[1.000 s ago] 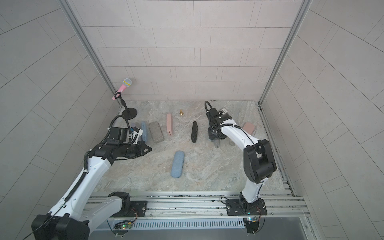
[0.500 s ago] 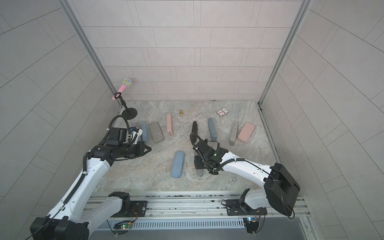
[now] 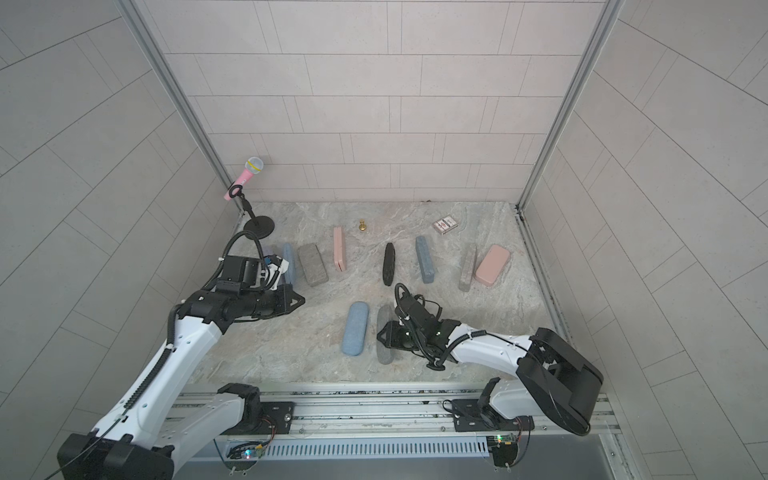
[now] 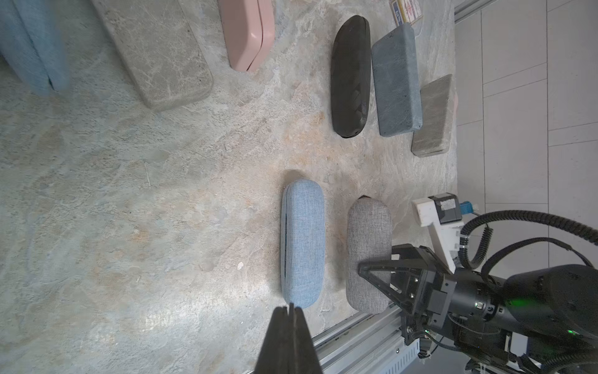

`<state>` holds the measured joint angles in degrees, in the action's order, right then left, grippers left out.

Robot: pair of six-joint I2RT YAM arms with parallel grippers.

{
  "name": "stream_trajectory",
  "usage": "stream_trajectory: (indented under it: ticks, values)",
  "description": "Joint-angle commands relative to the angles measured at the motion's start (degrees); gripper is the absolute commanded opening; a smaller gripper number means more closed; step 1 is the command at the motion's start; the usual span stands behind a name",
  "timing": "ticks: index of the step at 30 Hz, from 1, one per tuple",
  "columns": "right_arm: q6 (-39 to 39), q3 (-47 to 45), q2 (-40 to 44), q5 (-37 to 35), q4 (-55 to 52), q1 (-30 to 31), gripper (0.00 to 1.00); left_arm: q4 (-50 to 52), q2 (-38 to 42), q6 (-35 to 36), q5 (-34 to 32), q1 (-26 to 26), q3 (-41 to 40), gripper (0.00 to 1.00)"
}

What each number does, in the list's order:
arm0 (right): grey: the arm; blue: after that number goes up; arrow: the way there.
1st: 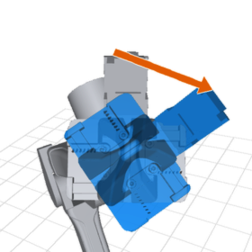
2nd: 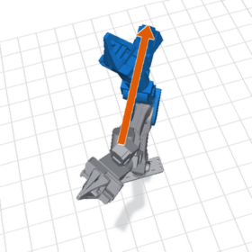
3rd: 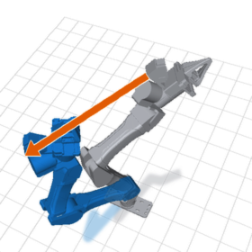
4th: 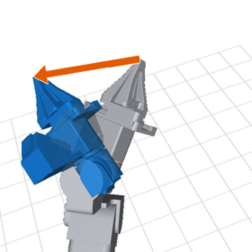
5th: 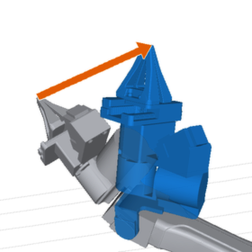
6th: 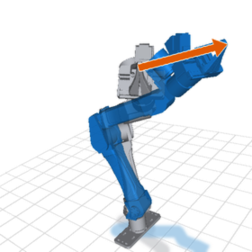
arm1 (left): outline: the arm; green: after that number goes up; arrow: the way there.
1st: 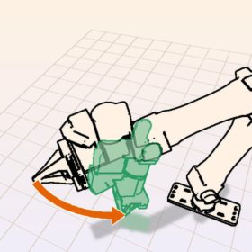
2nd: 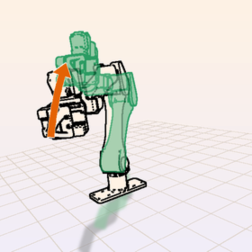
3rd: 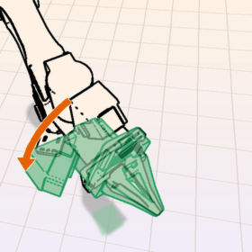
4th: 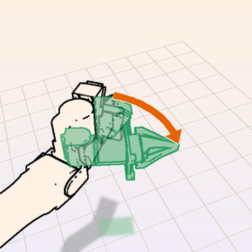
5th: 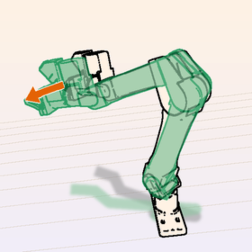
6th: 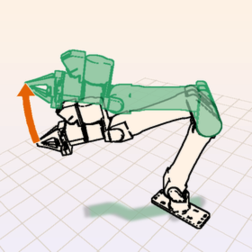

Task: Close the glasses case
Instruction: Place the glasses case at the center of the board.

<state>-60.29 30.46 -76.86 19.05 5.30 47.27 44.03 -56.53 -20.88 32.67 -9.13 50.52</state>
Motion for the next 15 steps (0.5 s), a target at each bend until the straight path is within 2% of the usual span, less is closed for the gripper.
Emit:
stream_trajectory:
  ticks: [1, 15]
  values:
    - [-2.78, -0.02, -2.11, 1.46, 7.09, 0.29, 0.3, 1.08, 0.91, 1.15, -1.54, -0.84, -0.16, 0.02]
    - [-5.2, 1.52, -11.92, 4.07, 14.5, 0.29, 0.33, 1.12, 1.03, 1.19, -1.55, -1.3, -0.07, 0.02]
